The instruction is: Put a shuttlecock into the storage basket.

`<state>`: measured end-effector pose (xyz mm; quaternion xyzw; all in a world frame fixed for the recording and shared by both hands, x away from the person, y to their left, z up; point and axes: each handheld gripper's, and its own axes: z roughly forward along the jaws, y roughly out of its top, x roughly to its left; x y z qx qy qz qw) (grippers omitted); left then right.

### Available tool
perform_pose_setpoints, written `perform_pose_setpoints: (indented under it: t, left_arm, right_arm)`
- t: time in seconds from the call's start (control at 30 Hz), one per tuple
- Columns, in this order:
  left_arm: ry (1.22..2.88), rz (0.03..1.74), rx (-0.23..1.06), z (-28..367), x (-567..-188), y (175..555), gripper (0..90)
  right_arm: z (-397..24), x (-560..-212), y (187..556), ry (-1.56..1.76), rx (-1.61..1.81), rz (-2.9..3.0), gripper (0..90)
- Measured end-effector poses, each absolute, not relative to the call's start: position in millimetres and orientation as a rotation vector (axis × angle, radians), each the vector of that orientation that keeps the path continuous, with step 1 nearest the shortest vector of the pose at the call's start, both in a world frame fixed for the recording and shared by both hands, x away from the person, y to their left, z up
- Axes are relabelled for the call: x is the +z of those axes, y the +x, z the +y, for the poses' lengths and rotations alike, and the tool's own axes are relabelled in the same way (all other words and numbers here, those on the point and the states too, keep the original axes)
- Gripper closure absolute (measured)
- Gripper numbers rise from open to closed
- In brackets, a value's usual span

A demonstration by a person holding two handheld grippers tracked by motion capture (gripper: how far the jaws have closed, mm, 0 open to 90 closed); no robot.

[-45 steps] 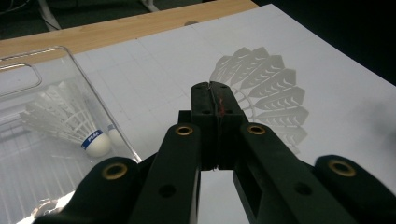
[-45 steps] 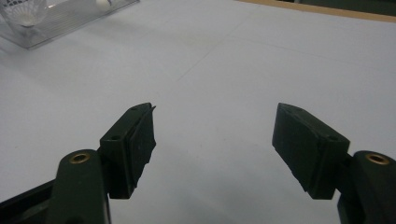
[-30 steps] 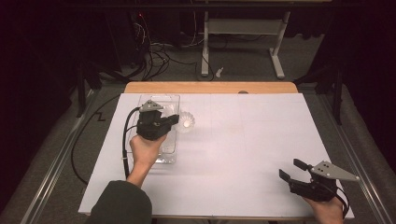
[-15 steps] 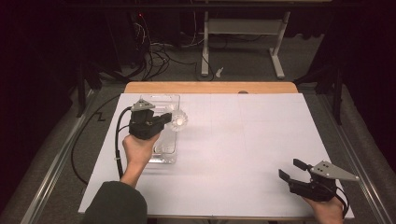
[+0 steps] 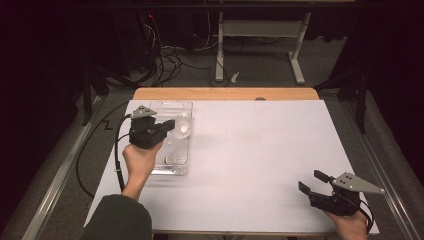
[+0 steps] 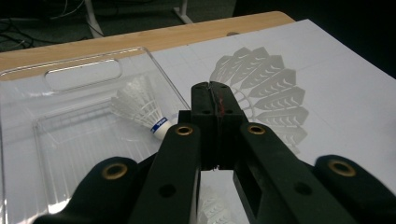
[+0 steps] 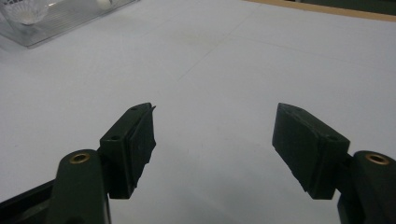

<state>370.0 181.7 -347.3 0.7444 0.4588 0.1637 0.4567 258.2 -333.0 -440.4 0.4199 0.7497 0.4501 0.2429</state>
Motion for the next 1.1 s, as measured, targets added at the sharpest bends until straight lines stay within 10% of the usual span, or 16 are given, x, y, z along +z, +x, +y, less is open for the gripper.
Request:
perform_pose_setpoints:
  t: [1.1]
  left_arm:
    - [1.803,1.234,0.46,206.8,-356.9,376.3,89.6]
  right_arm:
    - [-333.1,-440.4,258.3,1.144,1.231,2.047,30.2]
